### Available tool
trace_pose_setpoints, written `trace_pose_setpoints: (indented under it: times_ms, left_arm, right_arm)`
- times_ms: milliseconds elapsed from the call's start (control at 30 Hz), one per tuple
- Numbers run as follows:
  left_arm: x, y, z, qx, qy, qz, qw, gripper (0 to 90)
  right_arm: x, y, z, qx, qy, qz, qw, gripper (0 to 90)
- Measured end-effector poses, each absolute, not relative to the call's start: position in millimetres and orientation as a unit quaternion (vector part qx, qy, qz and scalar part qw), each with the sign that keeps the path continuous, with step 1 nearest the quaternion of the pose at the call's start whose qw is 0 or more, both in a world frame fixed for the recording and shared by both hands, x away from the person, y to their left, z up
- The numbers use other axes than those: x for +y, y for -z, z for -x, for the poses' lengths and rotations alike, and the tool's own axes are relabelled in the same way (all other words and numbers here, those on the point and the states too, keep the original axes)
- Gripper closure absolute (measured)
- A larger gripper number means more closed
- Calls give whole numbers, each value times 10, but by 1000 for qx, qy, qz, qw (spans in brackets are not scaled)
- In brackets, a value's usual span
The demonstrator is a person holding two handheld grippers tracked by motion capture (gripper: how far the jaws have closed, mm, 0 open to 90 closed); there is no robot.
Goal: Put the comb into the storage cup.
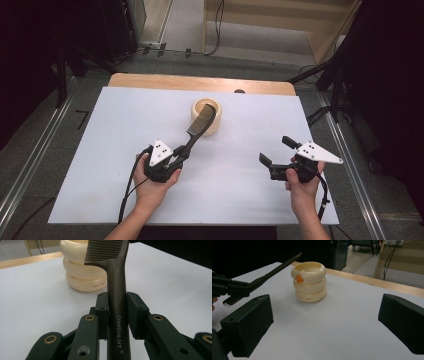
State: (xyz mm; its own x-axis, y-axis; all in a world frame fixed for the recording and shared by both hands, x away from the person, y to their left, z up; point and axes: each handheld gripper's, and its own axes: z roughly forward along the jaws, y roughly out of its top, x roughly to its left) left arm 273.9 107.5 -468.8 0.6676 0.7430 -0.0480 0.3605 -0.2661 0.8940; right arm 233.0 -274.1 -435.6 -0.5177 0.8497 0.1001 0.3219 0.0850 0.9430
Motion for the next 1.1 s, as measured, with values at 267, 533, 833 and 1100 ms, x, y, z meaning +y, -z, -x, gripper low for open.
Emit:
trace_pose_setpoints:
  times_ms: [267,533,833,1100]
  left_arm:
    - [1061,4682,-2719,354,-198,-771,490,726]
    - [1048,4681,-2700,349,-199,-771,494,726]
    - [1033,4675,-2671,338,-200,-772,499,726]
    - [1012,4673,-2653,331,-201,-773,502,726]
  right_arm:
    - [-2586,4295,-2482,697,-534,-417,235,0]
    - [-2427,4236,-2625,698,-542,-415,219,0]
    - [-2275,4196,-2757,697,-550,-413,204,0]
    - [-2171,4214,-2868,695,-556,-422,173,0]
